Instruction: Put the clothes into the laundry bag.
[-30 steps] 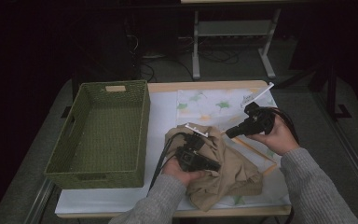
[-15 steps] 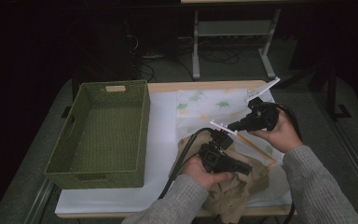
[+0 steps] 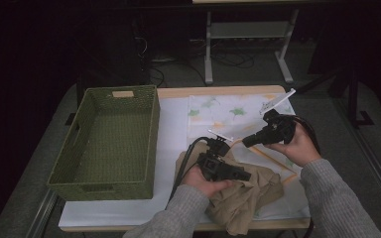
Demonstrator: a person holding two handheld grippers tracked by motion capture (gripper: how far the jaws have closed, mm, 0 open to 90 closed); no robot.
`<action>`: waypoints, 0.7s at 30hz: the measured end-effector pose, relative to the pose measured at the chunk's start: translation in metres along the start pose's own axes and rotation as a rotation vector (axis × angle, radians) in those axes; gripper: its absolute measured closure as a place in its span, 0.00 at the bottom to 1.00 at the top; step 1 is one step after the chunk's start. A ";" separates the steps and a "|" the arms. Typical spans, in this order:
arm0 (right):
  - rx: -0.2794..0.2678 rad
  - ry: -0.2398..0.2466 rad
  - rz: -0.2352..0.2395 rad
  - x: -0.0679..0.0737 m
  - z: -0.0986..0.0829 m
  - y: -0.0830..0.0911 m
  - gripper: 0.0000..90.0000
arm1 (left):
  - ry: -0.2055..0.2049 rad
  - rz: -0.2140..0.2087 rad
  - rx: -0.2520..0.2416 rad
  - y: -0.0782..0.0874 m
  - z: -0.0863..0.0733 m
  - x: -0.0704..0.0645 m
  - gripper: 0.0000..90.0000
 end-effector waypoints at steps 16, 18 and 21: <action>0.011 0.013 -0.001 0.005 0.002 -0.005 0.99 | 0.050 0.126 0.149 -0.016 -0.050 0.035 0.55; 0.016 0.015 0.003 0.007 0.002 -0.006 0.99 | 0.039 0.114 0.137 -0.020 -0.049 0.036 0.82; 0.018 0.029 0.009 0.012 0.004 -0.006 0.99 | 0.056 0.069 0.066 -0.020 -0.040 0.035 0.96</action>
Point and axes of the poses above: each handheld gripper's, and its own axes: y roughly backward along the jaws, z roughly out of its top, x roughly to its left, the point moved 8 cm from there along -y, roughly forward along the jaws, and after that the axes turned 9 degrees about -y, right-handed, at the moved point
